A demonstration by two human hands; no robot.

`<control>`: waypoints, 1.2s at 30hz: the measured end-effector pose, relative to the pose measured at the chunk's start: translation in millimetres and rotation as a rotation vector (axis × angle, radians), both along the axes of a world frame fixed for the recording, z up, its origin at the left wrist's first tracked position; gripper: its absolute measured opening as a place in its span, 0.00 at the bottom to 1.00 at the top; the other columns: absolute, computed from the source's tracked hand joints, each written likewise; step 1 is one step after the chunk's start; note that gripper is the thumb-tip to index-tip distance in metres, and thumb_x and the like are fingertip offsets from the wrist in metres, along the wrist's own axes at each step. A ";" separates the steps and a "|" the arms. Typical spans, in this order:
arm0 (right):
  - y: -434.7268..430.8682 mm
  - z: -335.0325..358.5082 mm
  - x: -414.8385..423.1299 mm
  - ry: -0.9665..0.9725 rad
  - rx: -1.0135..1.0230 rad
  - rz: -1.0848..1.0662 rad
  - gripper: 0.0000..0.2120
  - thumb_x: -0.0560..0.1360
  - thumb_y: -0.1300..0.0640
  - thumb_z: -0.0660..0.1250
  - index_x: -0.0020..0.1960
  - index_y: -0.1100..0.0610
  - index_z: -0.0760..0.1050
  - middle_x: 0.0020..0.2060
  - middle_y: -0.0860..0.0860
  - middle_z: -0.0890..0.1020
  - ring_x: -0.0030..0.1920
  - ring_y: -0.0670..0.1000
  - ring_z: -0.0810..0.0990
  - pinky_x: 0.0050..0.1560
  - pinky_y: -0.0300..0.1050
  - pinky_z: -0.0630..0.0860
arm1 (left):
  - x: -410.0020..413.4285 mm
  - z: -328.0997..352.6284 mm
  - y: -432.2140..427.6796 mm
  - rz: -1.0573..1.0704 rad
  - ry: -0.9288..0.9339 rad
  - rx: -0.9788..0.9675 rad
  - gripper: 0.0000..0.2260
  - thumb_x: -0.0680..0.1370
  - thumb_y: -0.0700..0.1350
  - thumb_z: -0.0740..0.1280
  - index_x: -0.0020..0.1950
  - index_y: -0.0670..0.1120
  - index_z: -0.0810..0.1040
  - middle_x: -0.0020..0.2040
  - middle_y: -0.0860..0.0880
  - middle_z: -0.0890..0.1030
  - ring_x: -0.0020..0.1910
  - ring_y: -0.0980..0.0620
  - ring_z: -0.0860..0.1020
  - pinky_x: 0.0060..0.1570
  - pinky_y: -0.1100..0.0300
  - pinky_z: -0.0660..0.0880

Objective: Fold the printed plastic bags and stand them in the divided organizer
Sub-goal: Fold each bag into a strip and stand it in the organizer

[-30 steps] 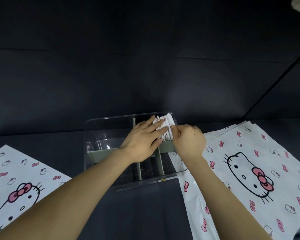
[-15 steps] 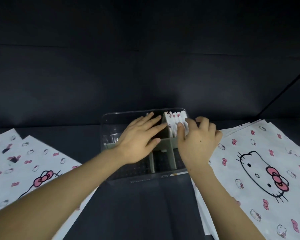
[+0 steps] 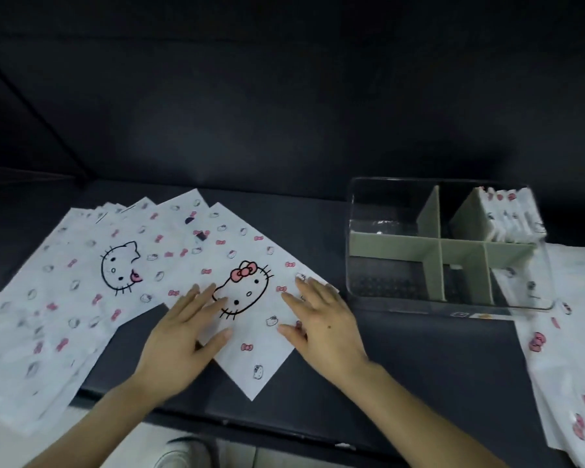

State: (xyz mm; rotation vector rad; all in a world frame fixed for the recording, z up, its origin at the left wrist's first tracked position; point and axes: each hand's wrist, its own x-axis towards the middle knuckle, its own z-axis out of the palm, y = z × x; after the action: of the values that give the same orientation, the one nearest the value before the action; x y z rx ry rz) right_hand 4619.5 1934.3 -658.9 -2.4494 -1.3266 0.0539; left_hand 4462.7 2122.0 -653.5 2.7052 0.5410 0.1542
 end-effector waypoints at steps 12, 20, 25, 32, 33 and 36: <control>-14.3 -12.8 -7.8 -0.124 0.290 -0.023 0.14 0.71 0.47 0.66 0.31 0.51 0.81 0.32 0.44 0.82 0.33 0.48 0.78 0.46 0.44 0.68 | -2.1 -26.3 7.3 -0.199 -0.141 -0.254 0.30 0.73 0.70 0.60 0.71 0.58 0.70 0.74 0.55 0.66 0.76 0.58 0.56 0.74 0.60 0.52; -11.6 44.6 -0.7 1.005 0.043 -0.211 0.13 0.72 0.55 0.73 0.30 0.58 0.80 0.26 0.50 0.76 0.31 0.45 0.72 0.37 0.40 0.67 | -27.5 -14.2 11.3 -0.278 -0.105 -0.440 0.35 0.68 0.63 0.70 0.72 0.65 0.60 0.71 0.63 0.69 0.74 0.61 0.59 0.75 0.60 0.51; 2.1 62.9 20.3 1.348 0.115 -0.273 0.10 0.71 0.63 0.71 0.31 0.58 0.83 0.35 0.55 0.85 0.35 0.49 0.82 0.36 0.37 0.75 | -24.8 -6.3 12.9 -0.069 -0.167 -0.592 0.29 0.65 0.65 0.71 0.64 0.74 0.67 0.63 0.69 0.73 0.66 0.66 0.69 0.68 0.70 0.60; 27.7 79.3 32.5 1.625 0.112 -0.364 0.16 0.66 0.55 0.69 0.52 0.61 0.81 0.43 0.53 0.86 0.37 0.48 0.84 0.34 0.37 0.78 | -18.0 7.9 8.3 0.182 -0.369 -0.759 0.16 0.71 0.47 0.69 0.49 0.70 0.80 0.50 0.66 0.82 0.53 0.66 0.79 0.55 0.74 0.69; 31.1 81.8 31.7 1.616 0.171 -0.388 0.15 0.68 0.52 0.68 0.50 0.60 0.81 0.41 0.53 0.86 0.36 0.48 0.84 0.32 0.37 0.78 | -14.9 7.1 6.7 0.246 -0.404 -0.788 0.14 0.74 0.45 0.68 0.47 0.67 0.82 0.48 0.64 0.83 0.51 0.65 0.79 0.54 0.73 0.71; 35.6 80.9 33.2 1.489 0.364 -0.414 0.29 0.67 0.35 0.60 0.52 0.57 0.81 0.43 0.52 0.85 0.42 0.49 0.83 0.45 0.43 0.79 | -5.6 2.8 7.0 0.423 -0.413 -0.864 0.09 0.78 0.43 0.68 0.43 0.54 0.84 0.42 0.54 0.84 0.42 0.59 0.78 0.49 0.65 0.72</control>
State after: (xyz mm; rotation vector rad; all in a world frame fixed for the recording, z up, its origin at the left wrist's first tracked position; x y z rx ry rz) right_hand 4652.7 1969.9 -578.0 -1.5229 -0.1229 1.1268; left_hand 4457.1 2128.9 -650.7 1.6450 0.8068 0.4564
